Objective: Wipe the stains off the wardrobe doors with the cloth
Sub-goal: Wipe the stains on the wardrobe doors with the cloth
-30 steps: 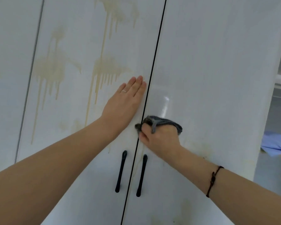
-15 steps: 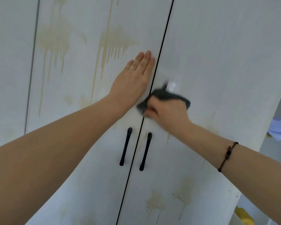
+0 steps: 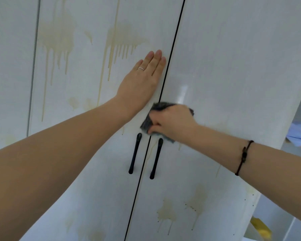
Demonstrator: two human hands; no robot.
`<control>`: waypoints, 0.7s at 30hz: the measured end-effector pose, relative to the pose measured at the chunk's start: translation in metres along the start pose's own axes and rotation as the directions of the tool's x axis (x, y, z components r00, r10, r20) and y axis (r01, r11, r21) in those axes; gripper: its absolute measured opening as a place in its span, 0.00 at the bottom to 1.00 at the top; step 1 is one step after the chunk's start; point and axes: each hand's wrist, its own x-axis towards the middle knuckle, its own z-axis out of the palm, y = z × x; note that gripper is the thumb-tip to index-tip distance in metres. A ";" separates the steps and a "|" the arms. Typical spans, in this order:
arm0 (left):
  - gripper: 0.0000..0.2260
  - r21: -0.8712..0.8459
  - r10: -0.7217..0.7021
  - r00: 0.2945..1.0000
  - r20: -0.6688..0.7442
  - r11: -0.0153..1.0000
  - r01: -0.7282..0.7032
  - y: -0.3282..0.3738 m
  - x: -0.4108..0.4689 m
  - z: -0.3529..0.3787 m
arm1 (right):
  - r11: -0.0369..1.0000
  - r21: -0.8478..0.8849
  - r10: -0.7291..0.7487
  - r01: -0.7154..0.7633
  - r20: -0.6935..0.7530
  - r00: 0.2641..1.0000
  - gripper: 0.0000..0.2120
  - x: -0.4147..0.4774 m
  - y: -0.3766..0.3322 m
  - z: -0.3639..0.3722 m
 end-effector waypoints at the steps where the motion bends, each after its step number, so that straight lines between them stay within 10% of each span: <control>1: 0.31 -0.011 -0.008 1.000 -0.013 1.000 0.008 0.000 0.001 0.000 | 0.997 0.020 0.068 -0.068 0.002 0.998 0.17 0.009 0.010 -0.008; 4: 0.29 -0.022 -0.029 0.999 -0.041 0.999 0.028 0.001 0.001 0.005 | 0.981 0.062 0.184 -0.183 -0.010 0.983 0.16 0.016 0.011 -0.018; 8: 0.28 0.017 -0.008 0.999 -0.038 1.000 0.009 -0.002 0.000 0.009 | 0.998 -0.040 -0.028 0.040 0.278 0.960 0.12 -0.003 -0.040 0.003; 14: 0.25 -0.005 -0.011 0.996 -0.089 1.000 0.011 -0.004 0.003 0.014 | 0.963 0.115 0.248 -0.245 -0.014 0.969 0.17 0.026 0.013 -0.032; 18: 0.27 0.002 -0.002 0.998 -0.057 1.000 0.002 -0.005 0.001 0.013 | 0.995 0.077 0.040 -0.063 0.274 0.961 0.13 -0.001 -0.045 0.006; 21: 0.27 0.018 -0.009 0.997 -0.072 1.000 0.011 -0.003 0.001 0.013 | 0.987 0.033 0.148 -0.159 0.216 0.965 0.17 0.011 -0.025 -0.004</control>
